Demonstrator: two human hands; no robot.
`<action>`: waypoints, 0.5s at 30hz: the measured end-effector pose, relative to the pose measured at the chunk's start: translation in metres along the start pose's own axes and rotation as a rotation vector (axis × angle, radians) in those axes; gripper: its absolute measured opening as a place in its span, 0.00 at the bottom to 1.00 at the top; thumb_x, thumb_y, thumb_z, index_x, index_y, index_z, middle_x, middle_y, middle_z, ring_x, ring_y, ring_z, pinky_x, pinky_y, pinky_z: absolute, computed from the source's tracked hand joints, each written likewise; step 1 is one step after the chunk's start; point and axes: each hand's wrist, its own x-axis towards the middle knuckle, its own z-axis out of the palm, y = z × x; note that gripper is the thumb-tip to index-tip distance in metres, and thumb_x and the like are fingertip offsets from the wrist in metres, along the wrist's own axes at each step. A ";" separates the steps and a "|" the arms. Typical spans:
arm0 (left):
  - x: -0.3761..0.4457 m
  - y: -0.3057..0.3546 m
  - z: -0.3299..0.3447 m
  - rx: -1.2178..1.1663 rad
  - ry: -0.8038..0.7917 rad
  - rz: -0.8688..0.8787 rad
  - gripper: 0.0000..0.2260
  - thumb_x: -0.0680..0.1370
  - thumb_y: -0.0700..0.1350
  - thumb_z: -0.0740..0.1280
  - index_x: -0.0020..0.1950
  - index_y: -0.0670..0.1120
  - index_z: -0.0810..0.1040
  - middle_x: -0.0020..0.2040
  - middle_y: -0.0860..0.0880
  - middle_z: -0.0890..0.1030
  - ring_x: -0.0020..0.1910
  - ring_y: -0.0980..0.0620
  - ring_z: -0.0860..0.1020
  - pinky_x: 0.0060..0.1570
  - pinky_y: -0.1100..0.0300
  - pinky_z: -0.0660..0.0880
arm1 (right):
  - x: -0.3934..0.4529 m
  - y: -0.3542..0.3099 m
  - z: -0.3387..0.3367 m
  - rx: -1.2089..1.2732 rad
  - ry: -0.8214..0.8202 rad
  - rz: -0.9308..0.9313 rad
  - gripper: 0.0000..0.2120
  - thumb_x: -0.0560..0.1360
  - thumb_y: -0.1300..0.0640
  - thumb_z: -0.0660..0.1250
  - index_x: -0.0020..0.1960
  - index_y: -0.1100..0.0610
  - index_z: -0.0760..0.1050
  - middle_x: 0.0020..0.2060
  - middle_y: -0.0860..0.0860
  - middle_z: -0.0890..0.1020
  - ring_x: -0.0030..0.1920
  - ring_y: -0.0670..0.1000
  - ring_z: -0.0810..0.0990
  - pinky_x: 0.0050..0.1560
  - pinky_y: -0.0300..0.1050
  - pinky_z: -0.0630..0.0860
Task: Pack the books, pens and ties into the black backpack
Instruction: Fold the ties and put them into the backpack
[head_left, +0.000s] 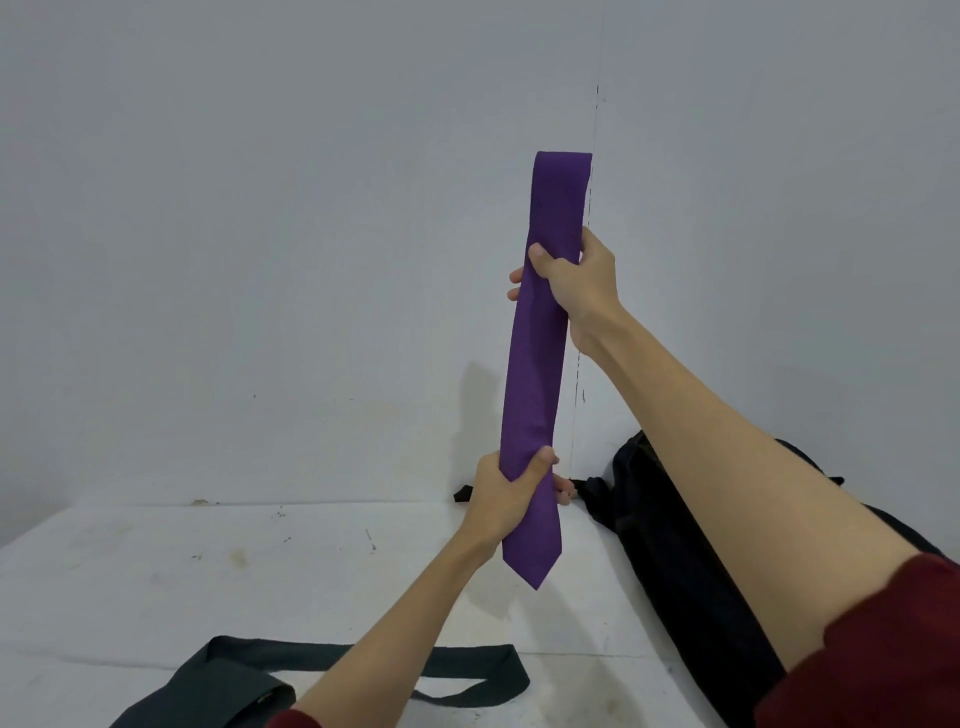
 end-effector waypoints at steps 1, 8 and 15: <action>0.000 0.001 0.001 0.020 0.004 0.004 0.12 0.79 0.49 0.63 0.44 0.42 0.77 0.33 0.47 0.83 0.32 0.52 0.82 0.36 0.62 0.78 | 0.001 -0.001 -0.002 0.002 0.010 0.003 0.05 0.78 0.63 0.63 0.53 0.58 0.70 0.36 0.57 0.82 0.30 0.54 0.81 0.32 0.44 0.79; 0.010 0.011 -0.016 0.175 -0.152 -0.041 0.10 0.77 0.52 0.65 0.52 0.46 0.80 0.46 0.48 0.85 0.43 0.51 0.83 0.42 0.62 0.79 | 0.000 0.004 -0.010 0.014 0.034 0.039 0.07 0.78 0.63 0.63 0.56 0.58 0.70 0.37 0.56 0.82 0.31 0.53 0.81 0.31 0.42 0.79; 0.037 0.073 -0.018 0.151 -0.117 0.140 0.09 0.78 0.44 0.67 0.57 0.43 0.78 0.50 0.48 0.84 0.48 0.53 0.82 0.47 0.61 0.79 | -0.013 0.018 -0.007 -0.009 -0.048 0.073 0.09 0.78 0.62 0.63 0.58 0.59 0.70 0.38 0.57 0.82 0.31 0.52 0.82 0.33 0.43 0.80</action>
